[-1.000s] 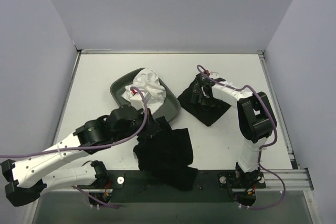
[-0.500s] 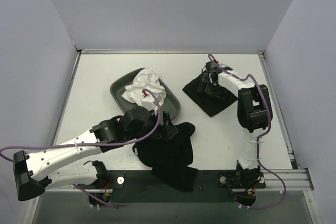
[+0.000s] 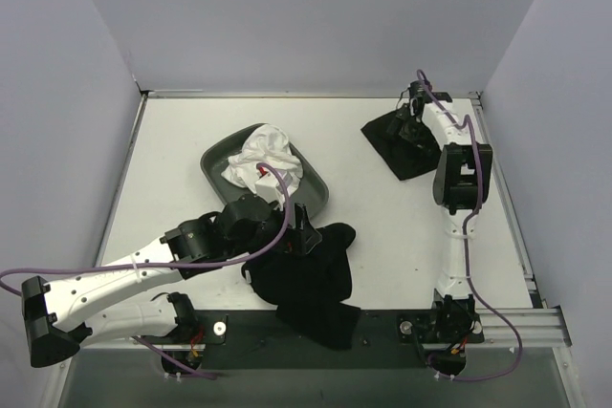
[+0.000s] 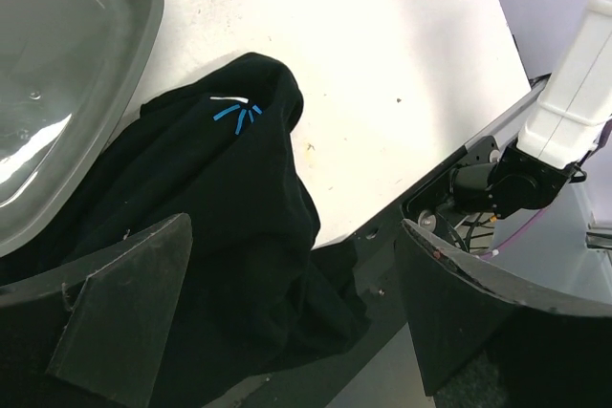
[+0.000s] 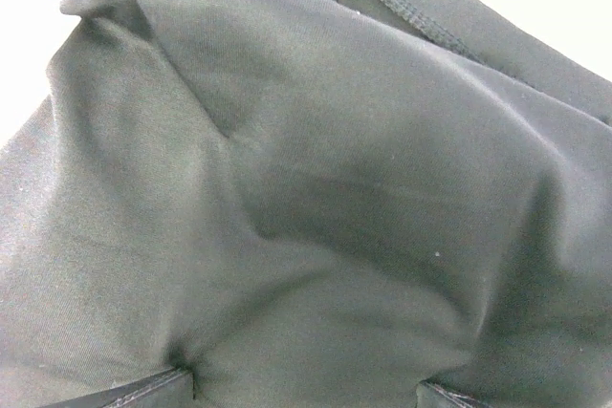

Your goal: Fold and stack the t-shirts

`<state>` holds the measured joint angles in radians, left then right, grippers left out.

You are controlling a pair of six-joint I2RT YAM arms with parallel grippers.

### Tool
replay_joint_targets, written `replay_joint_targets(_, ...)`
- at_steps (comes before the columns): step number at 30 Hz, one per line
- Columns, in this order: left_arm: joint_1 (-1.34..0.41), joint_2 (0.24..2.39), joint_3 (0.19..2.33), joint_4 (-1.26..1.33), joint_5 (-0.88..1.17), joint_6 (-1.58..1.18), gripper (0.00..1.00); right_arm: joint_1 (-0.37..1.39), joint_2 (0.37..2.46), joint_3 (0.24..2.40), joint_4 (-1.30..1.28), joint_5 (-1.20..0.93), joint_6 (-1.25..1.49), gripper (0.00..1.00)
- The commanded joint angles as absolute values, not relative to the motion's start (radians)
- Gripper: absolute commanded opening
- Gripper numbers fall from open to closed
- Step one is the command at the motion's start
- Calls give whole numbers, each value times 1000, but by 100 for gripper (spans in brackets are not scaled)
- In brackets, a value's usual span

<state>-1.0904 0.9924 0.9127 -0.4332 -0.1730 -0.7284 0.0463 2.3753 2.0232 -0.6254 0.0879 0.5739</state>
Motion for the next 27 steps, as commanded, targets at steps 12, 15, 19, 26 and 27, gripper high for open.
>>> replay_joint_targets(12, -1089, 995, 920, -425, -167, -681, 97, -150, 2455, 2304, -658, 31, 548, 100)
replay_joint_targets(15, -1091, 1005, 926, -422, -164, -678, 97, -155, 2392, 2217, -580, 8, 535, 100)
replay_joint_targets(19, -1091, 1011, 927, -416, -156, -672, 97, -118, 2309, 2082, -514, 47, 490, 100)
replay_joint_targets(26, -1091, 988, 907, -388, -150, -683, 97, -15, 1927, 1519, -122, 38, 469, 100)
replay_joint_targets(27, -1091, 985, 902, -382, -149, -686, 97, -6, 1907, 1490, -79, 32, 465, 100)
